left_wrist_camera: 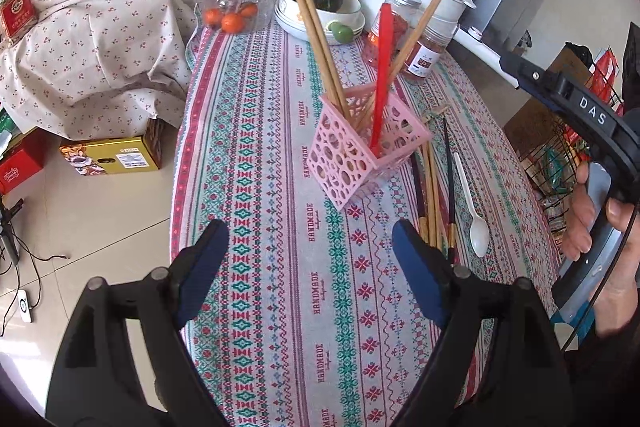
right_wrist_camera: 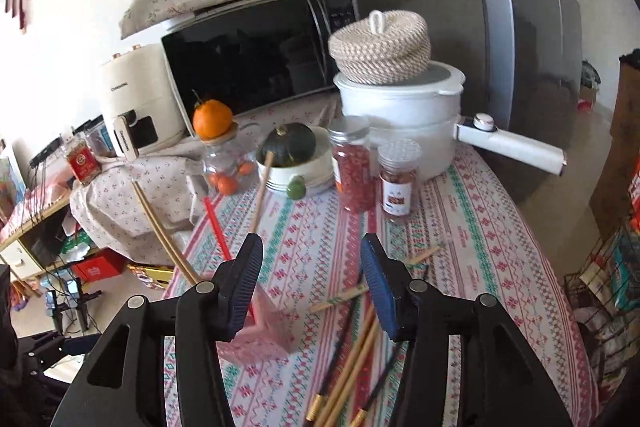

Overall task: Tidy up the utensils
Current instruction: 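Lower the red spoon into the pink holder and open the right tool, then grasp the white plastic spoon by its handle with the right tool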

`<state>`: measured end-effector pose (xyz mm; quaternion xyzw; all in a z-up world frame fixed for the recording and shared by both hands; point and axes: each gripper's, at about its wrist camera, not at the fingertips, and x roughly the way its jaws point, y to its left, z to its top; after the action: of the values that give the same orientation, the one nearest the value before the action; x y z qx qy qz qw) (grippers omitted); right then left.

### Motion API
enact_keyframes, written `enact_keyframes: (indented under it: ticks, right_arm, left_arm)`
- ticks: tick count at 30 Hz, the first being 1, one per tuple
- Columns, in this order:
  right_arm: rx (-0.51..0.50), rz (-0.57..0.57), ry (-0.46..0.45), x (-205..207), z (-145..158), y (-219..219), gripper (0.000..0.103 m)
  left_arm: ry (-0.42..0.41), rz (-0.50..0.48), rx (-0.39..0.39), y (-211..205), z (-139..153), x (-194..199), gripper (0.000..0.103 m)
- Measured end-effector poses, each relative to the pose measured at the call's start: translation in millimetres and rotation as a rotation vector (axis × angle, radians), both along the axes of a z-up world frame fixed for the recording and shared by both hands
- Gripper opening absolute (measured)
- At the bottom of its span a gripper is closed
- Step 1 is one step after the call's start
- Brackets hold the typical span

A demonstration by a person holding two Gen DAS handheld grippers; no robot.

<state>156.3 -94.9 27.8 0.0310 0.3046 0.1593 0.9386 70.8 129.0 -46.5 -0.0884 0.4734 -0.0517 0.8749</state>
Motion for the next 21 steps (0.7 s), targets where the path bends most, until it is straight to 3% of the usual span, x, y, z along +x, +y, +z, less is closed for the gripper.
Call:
enact_keyframes:
  ticks: [7,12,15,21]
  right_arm:
    - [-0.014,-0.067,0.203,10,-26,-52,0.054]
    - [-0.077,-0.098,0.322,19,-51,-69,0.054]
    - [-0.119,-0.120,0.394,27,-69,-76,0.054]
    - [-0.137,-0.172,0.624,52,-121,-88,0.054]
  left_arm:
    - [0.026,-0.050,0.023,-29,-6,4,0.096]
    - [0.068,-0.074,0.043,-47,-15,11,0.102]
    - [0.075,-0.101,0.075,-58,-20,14,0.103]
    - [0.078,-0.107,0.085,-66,-25,17,0.103]
